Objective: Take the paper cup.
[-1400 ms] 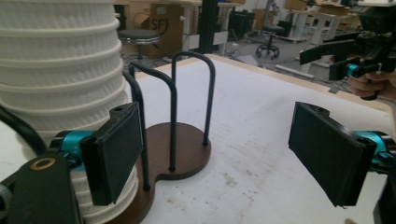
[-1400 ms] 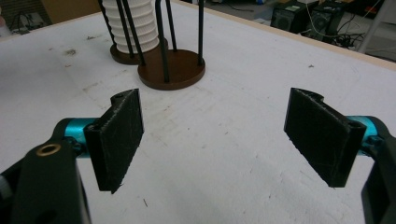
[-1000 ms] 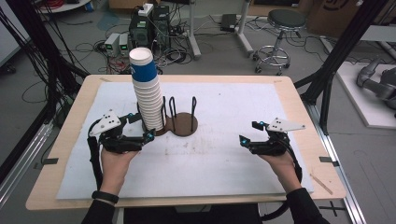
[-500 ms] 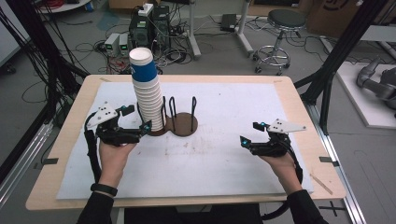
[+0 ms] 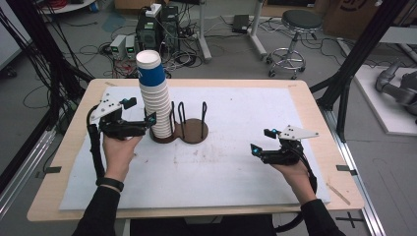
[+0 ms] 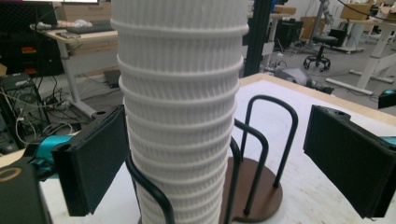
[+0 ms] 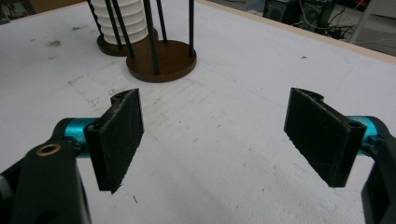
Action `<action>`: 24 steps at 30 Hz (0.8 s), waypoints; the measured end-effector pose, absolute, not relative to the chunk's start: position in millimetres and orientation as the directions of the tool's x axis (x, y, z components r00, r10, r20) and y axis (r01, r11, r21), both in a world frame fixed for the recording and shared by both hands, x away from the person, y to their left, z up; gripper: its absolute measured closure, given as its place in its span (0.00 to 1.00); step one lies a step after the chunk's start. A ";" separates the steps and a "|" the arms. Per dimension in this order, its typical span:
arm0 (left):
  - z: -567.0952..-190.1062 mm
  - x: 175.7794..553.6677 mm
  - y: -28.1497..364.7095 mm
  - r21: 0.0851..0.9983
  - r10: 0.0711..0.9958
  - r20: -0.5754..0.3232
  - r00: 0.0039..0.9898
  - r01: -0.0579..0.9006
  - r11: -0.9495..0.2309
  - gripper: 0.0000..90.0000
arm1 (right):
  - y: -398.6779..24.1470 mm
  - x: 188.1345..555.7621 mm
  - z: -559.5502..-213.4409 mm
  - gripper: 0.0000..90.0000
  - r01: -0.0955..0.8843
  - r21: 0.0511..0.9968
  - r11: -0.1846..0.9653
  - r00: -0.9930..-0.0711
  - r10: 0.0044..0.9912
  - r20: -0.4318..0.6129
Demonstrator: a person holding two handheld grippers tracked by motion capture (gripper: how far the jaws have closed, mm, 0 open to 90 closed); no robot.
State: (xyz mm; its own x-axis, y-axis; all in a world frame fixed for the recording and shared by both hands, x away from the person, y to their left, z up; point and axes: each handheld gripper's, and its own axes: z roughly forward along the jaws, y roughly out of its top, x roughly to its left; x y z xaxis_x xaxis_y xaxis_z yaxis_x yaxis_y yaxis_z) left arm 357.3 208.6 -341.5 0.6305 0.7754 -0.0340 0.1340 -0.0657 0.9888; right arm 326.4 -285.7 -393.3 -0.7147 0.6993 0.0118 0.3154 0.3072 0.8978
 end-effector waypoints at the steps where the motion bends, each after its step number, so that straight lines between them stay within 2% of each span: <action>1: -340.5 359.6 208.1 0.989 0.777 -0.029 0.628 0.133 -0.070 0.08 | -285.6 326.4 -393.3 0.22 0.315 0.898 0.306 -0.716 0.698 0.013; 17: -329.0 389.9 201.6 0.988 0.767 -0.009 0.642 0.126 -0.094 0.08 | -286.1 326.4 -392.9 0.22 0.311 0.900 0.306 -0.714 0.700 0.009; 24: -332.3 404.6 201.0 0.987 0.741 -0.046 0.670 0.145 -0.070 0.08 | -286.0 326.3 -392.6 0.22 0.311 0.901 0.302 -0.717 0.697 0.014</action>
State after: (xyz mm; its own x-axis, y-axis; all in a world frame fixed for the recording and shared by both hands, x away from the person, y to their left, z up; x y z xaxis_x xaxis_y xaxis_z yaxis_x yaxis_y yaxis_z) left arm 404.6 201.0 -332.3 0.6705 0.7405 -0.0457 0.1448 -0.0701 0.9870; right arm 326.3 -286.0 -392.6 -0.7172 0.6968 0.0138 0.3111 0.3023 0.9010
